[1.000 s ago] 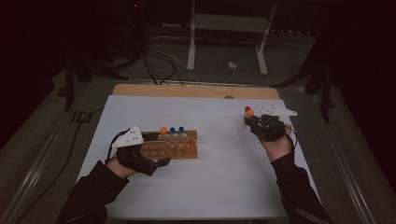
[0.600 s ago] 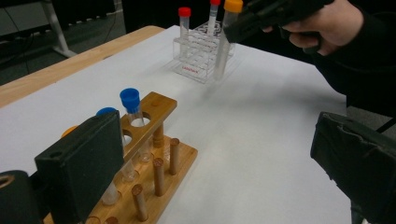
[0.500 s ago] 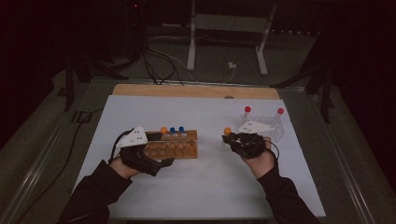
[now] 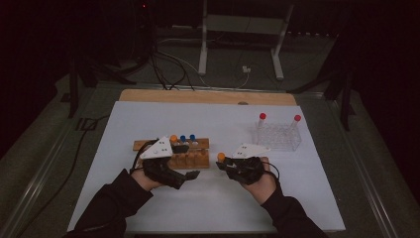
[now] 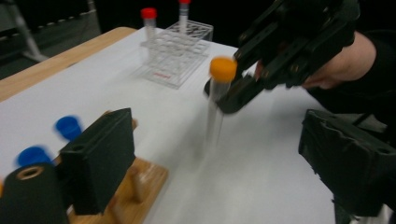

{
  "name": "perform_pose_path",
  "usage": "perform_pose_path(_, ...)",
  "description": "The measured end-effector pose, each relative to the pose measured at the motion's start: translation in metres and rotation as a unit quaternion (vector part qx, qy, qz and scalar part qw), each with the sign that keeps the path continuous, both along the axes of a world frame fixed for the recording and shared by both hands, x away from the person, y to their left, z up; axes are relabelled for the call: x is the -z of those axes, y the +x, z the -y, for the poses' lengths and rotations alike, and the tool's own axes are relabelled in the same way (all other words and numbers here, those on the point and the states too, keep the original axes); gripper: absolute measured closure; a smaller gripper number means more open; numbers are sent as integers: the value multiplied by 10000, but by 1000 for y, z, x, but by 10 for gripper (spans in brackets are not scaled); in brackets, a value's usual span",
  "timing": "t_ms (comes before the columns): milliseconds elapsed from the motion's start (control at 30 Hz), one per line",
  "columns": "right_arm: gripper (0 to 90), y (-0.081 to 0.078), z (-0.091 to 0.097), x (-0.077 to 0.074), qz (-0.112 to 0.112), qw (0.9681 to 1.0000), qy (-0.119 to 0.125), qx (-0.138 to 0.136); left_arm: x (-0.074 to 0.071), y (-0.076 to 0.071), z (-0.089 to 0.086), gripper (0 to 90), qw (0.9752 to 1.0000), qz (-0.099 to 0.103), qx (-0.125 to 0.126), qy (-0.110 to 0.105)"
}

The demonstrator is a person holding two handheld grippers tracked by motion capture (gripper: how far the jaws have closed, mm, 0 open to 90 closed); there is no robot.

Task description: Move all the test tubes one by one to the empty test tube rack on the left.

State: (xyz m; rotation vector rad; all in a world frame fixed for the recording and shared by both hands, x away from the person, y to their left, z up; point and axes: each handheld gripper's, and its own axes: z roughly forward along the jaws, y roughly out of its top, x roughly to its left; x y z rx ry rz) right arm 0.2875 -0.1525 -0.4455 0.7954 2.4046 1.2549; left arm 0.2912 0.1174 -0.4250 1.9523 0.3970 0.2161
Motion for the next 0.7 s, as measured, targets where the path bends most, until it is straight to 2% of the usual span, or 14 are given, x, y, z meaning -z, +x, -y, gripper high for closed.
perform_pose_path(233,749,-6,-10,4,-74,9998,5,-167,2,0,19,264,9997,82,217,-9)
perform_pose_path(433,748,-10,-17,4,-69,9995,-12,-295,5,2,29,422,9997,126,183,26)
perform_pose_path(567,749,-11,-19,2,-61,9994,-4,-348,6,2,35,514,9994,197,219,154)
perform_pose_path(633,748,-12,-19,2,-52,9993,13,-366,7,1,39,545,9989,303,173,304)
perform_pose_path(700,748,-13,-19,1,-52,9993,12,-372,7,2,40,605,9988,316,177,319)
